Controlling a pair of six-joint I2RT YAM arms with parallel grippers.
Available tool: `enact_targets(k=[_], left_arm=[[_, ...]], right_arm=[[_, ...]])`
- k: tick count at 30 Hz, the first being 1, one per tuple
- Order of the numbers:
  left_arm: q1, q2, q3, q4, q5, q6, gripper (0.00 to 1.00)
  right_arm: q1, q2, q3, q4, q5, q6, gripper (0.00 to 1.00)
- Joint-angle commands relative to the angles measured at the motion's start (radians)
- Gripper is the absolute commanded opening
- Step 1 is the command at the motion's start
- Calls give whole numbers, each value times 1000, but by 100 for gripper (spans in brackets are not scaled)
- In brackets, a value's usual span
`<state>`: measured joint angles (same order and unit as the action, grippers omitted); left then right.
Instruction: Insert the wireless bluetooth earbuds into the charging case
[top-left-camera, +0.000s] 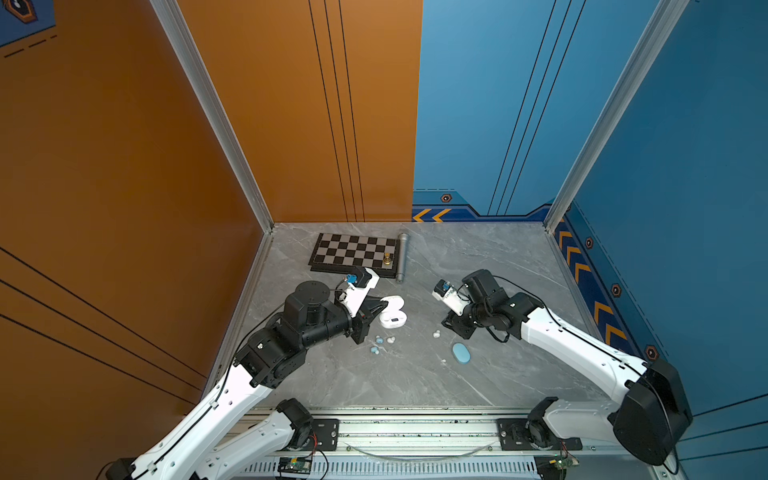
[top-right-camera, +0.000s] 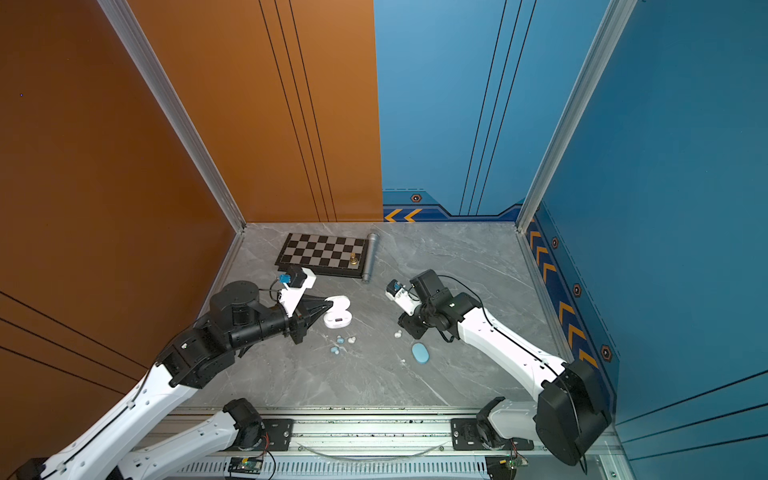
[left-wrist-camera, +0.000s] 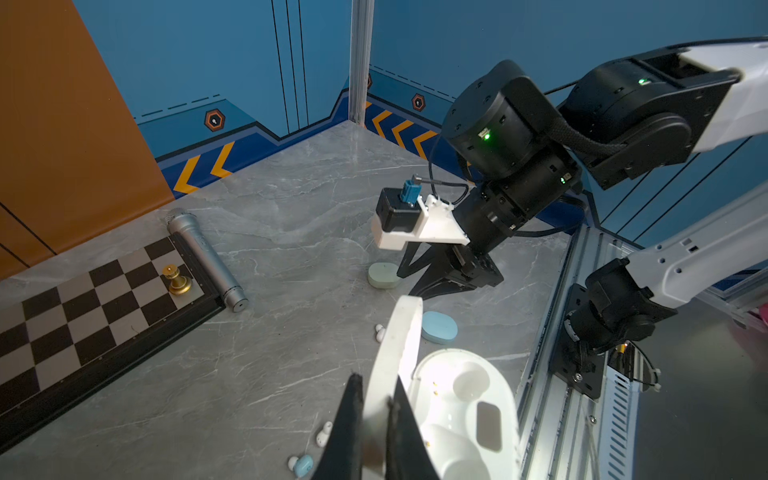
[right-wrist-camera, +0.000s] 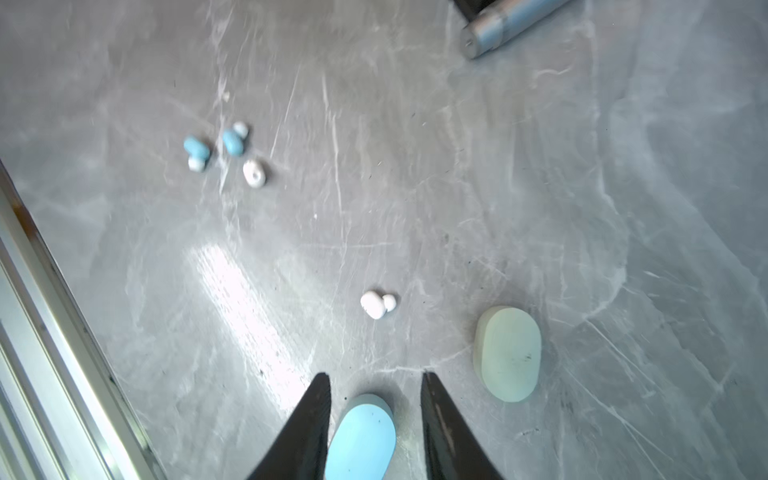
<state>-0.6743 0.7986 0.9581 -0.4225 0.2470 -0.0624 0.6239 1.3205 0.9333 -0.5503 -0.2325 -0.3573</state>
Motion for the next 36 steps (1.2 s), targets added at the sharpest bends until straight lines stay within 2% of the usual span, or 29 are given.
enact_targets(k=[1, 3, 7, 13, 20, 27, 31, 36], left_arm=[[8, -35, -31, 37, 39, -62, 0], [8, -49, -43, 37, 30, -72, 0], [8, -74, -64, 45, 0, -86, 0], [8, -99, -80, 53, -25, -104, 0], [7, -117, -90, 52, -45, -105, 0], [7, -116, -85, 51, -52, -96, 0], [7, -123, -87, 51, -53, -93, 0], [7, -128, -90, 51, -54, -87, 0]], right_arm=[[15, 34, -26, 44, -52, -362, 41], [21, 67, -29, 55, -77, -462, 43], [53, 159, -10, 84, -10, -601, 48], [60, 279, 17, 141, 53, -670, 51], [59, 346, 24, 193, 94, -669, 52], [51, 395, 39, 214, 108, -648, 46], [45, 398, 38, 214, 108, -641, 42], [29, 383, 15, 222, 107, -645, 42]])
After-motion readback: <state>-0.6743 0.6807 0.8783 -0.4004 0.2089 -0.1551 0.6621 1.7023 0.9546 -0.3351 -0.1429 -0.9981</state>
